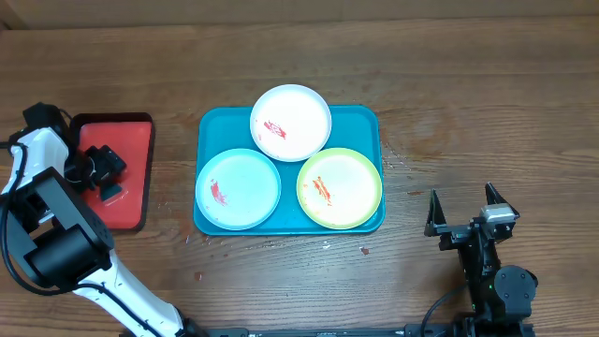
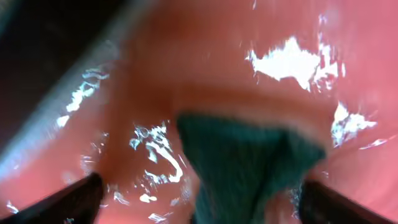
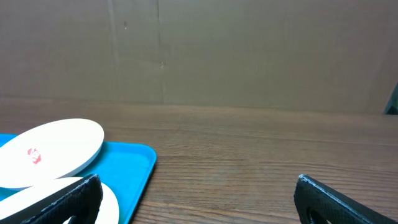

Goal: Clean dirty plates on tray and stack at the side
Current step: 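Dip and rub the sponge in the soapy red tray with the left gripper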

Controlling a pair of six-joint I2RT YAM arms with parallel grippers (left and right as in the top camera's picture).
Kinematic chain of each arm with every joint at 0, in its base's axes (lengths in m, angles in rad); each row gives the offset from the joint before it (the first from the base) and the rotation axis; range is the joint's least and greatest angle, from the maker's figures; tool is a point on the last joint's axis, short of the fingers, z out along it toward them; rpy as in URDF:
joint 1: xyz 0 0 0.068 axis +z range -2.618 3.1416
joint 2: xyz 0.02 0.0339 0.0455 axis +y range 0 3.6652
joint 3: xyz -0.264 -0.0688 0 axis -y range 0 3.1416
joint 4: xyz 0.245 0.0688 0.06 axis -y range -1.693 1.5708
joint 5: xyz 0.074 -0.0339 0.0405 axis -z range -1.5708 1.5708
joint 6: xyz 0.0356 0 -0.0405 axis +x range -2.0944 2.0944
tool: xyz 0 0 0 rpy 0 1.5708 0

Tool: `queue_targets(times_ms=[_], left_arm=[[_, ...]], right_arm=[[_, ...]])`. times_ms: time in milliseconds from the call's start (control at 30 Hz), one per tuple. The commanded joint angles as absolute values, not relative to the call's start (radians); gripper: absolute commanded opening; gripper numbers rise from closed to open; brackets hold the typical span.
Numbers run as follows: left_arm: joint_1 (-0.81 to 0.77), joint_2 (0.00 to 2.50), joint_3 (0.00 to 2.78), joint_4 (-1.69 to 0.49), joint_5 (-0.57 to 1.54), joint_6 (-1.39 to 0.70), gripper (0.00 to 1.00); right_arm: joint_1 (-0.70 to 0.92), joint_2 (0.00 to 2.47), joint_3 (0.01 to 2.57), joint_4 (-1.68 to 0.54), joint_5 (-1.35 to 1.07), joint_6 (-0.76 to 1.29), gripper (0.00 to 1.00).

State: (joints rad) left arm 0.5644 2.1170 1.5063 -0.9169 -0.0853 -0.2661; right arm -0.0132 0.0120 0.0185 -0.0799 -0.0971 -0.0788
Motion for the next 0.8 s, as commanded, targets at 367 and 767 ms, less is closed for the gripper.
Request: queue_targets(times_ms=[367,767], left_arm=[[0.555,2.173,1.475,-1.004,0.023,-0.266,0.04],[0.556,2.173,1.475,-0.790,0.015,-0.210,1.00]], right_arm=[[-0.015,0.003,0.008,-0.076,-0.091,-0.080,1.00],[-0.015,0.003,0.008,-0.076,-0.091,-0.080,1.00]])
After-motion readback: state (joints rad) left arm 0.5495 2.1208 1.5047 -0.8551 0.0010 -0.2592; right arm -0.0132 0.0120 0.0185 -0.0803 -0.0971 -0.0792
